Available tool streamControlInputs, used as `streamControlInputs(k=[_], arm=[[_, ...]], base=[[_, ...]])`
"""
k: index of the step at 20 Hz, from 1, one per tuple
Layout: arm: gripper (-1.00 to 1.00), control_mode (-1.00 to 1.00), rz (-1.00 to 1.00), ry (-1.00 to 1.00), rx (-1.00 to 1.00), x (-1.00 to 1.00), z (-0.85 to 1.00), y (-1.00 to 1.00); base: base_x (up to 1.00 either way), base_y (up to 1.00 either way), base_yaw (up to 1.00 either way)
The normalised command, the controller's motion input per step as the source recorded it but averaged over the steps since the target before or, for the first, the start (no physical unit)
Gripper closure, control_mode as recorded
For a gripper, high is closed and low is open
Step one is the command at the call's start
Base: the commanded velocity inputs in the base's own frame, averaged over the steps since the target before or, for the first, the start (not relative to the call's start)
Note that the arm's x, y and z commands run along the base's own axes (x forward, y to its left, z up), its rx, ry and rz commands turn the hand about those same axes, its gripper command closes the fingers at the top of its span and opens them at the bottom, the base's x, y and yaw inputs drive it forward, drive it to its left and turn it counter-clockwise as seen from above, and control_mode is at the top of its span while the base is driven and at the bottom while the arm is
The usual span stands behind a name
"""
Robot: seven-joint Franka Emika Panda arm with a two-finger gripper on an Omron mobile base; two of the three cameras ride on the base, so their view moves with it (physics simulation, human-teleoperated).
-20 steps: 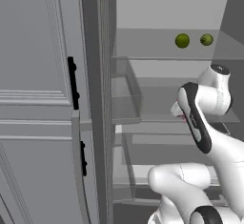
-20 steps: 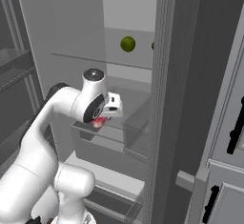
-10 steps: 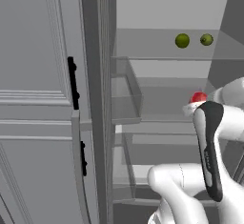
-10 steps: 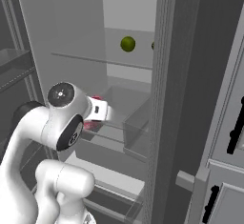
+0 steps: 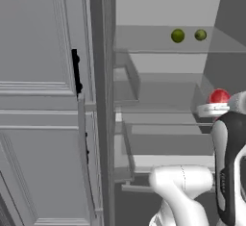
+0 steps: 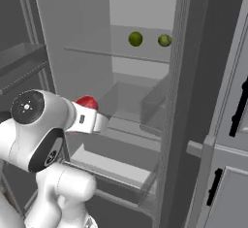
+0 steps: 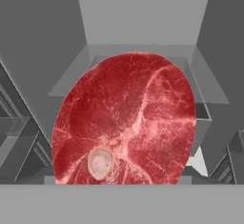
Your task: Place one lime and one steak in each tupperware on the nearby counter, to pack two identical lunches.
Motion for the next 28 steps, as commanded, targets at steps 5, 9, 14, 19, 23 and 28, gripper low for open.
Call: streamControlInputs(k=[5,9,14,19,23,28], arm=[[1.00,1.00,0.00,0.00,0.00,0.00,0.00,0.00],[1.00,1.00,0.00,0.00,0.00,0.00,0.00,0.00],[1.00,1.00,0.00,0.00,0.00,0.00,0.00,0.00],[1.00,1.00,0.00,0.00,0.00,0.00,0.00,0.00],[1.00,1.00,0.00,0.00,0.00,0.00,0.00,0.00],[1.00,1.00,0.00,0.00,0.00,0.00,0.00,0.00]], base=[[-1.00,0.32,-0.01],[-1.00,0.46,0.08],[-0.83,0.66,0.40],[-0.21,0.65,0.68],[-0.11,0.69,0.70],[0.18,0.57,0.55]])
